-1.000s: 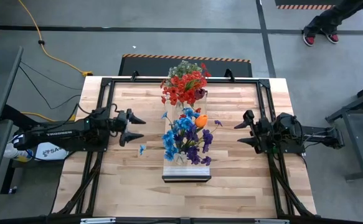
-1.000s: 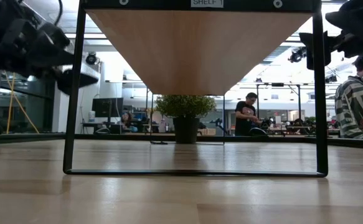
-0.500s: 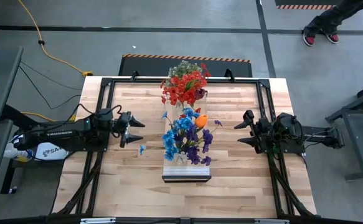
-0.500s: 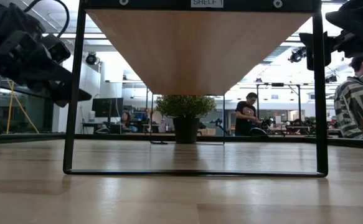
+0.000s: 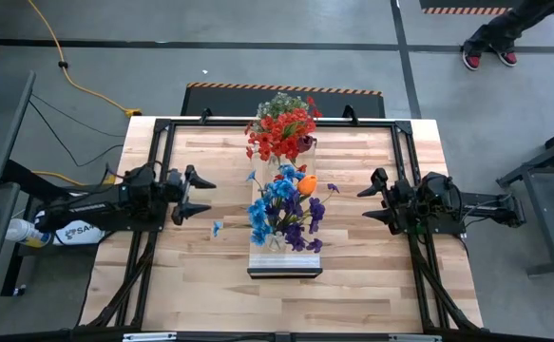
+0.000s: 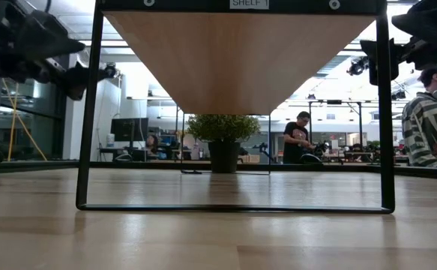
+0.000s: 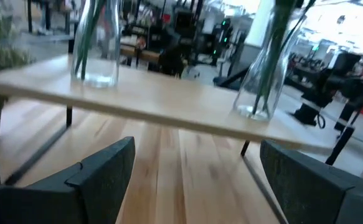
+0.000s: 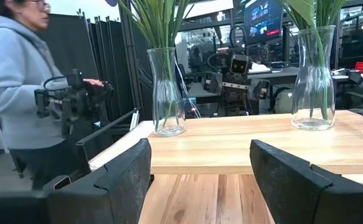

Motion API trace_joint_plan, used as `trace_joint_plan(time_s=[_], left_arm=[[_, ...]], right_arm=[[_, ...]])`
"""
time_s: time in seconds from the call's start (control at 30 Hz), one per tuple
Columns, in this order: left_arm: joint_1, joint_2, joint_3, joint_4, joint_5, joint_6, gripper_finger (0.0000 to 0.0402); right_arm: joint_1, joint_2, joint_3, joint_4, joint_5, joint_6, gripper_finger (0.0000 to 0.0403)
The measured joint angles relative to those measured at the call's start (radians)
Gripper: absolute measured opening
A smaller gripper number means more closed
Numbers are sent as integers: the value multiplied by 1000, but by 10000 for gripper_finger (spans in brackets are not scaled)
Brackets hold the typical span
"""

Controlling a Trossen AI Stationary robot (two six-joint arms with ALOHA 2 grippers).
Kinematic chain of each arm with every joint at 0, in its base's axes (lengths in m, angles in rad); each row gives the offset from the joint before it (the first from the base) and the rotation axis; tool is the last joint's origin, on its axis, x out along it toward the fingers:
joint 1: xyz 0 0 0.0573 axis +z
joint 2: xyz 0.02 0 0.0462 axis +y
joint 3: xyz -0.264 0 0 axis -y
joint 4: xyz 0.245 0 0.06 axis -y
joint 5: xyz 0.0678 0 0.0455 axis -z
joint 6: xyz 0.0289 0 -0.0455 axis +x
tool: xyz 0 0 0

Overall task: Pick and place flowers into a vace then onto a shelf
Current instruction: Return to Home Position

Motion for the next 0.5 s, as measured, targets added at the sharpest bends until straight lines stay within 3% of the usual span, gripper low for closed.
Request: trace_joint_plan(time_s=[0.2, 0.5], left_arm=[[0, -80, 0, 2, 0, 0, 379], [-48, -75, 0, -2, -10, 0, 379]], right_arm=[[0, 0, 0, -2, 0, 0, 262], [0, 0, 0, -12, 0, 0, 262]])
